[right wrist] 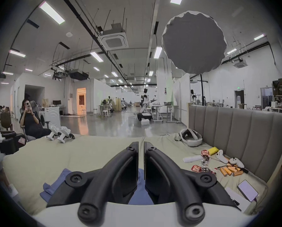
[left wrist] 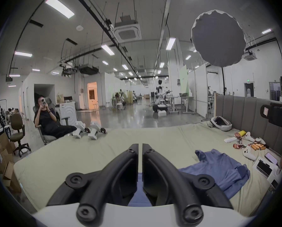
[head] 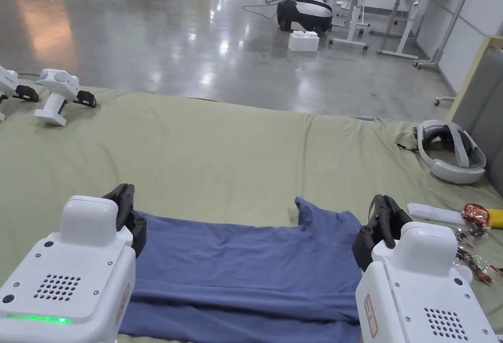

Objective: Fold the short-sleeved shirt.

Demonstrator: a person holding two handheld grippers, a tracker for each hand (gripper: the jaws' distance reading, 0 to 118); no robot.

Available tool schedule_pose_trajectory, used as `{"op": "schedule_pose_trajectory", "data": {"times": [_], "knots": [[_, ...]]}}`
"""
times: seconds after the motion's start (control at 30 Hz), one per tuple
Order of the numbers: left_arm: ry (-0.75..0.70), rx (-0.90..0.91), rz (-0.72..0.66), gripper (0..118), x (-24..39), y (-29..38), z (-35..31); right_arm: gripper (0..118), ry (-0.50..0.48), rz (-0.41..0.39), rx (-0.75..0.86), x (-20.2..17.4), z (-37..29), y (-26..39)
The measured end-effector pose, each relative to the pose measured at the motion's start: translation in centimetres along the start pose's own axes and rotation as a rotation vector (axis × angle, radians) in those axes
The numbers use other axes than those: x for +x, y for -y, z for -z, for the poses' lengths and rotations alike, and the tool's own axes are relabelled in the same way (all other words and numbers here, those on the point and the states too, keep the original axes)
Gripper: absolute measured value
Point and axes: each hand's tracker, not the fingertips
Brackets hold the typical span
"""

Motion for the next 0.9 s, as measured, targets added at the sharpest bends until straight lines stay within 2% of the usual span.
{"op": "schedule_pose_trajectory", "data": {"times": [0.2,0.3,0.47,0.7,0.73,0.8,0.83,0.87,0.9], "knots": [[0.031,0.008,0.016,2,-1.3,1.1,0.3,6,-0.025,-0.026,0.005,-0.5,-0.2,0.2],[0.027,-0.065,0.01,2,-2.1,1.8,0.6,6,-0.024,-0.039,-0.01,-0.6,0.0,0.6],[0.024,-0.324,-0.004,2,-5.1,4.8,2.6,6,-0.033,-0.053,-0.039,-0.4,0.1,1.2],[0.069,-0.827,-0.093,3,-9.2,11.3,7.2,6,-0.051,-0.038,-0.123,-0.2,1.0,2.3],[0.065,-0.855,-0.097,8,-9.5,12.1,7.6,6,-0.051,-0.036,-0.129,-0.1,0.9,2.4],[0.046,-0.94,-0.109,46,-10.1,13.9,8.8,6,-0.052,-0.037,-0.149,0.0,1.1,2.7],[0.042,-0.967,-0.127,59,-10.0,14.1,8.9,6,-0.052,-0.04,-0.156,0.1,1.2,2.9],[0.036,-0.994,-0.162,67,-10.2,14.6,9.2,6,-0.052,-0.045,-0.167,0.2,1.2,3.1],[0.039,-1.011,-0.189,67,-10.4,15.0,9.5,6,-0.052,-0.046,-0.18,0.4,1.3,3.3]]}}
